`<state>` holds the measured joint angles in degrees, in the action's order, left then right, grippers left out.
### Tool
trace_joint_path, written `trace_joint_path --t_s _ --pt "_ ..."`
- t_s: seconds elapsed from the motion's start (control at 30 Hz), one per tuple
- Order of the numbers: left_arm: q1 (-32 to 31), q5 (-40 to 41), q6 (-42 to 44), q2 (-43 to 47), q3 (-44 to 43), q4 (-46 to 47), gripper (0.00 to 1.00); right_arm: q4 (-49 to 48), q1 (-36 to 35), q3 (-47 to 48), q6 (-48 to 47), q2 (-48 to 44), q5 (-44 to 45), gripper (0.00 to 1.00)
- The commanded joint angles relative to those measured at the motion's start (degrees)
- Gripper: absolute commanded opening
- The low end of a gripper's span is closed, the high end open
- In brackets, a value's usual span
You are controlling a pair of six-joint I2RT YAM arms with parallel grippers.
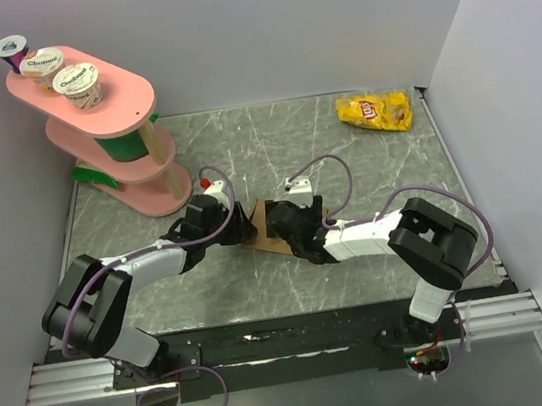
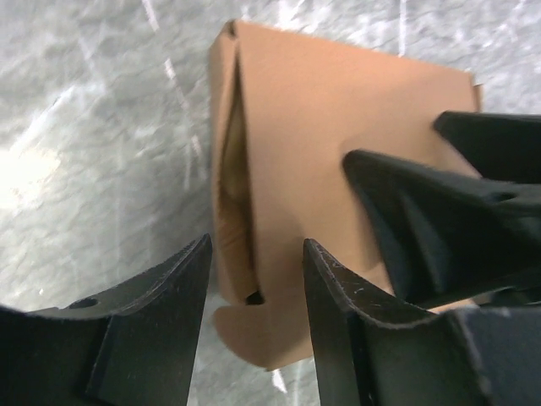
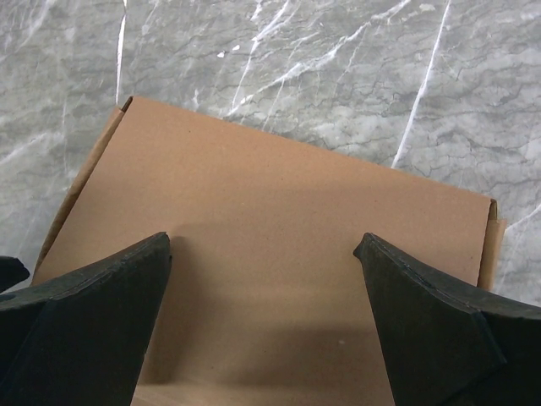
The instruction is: Fold the paper box
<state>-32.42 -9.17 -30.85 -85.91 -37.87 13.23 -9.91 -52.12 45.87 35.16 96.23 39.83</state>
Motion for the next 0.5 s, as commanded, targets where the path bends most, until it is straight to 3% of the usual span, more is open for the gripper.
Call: trace_joint_path --t_s 0.0,0.47 --pt "0.2 2.1 -0.2 -0.7 1.3 3.5 0.52 5.6 -0.1 -1.7 2.3 2.8 -1.2 1.0" --pt "0.2 0.6 0.7 -8.0 0.0 6.8 0.39 8.3 -0.4 0.5 3.3 7.0 -2.0 1.0"
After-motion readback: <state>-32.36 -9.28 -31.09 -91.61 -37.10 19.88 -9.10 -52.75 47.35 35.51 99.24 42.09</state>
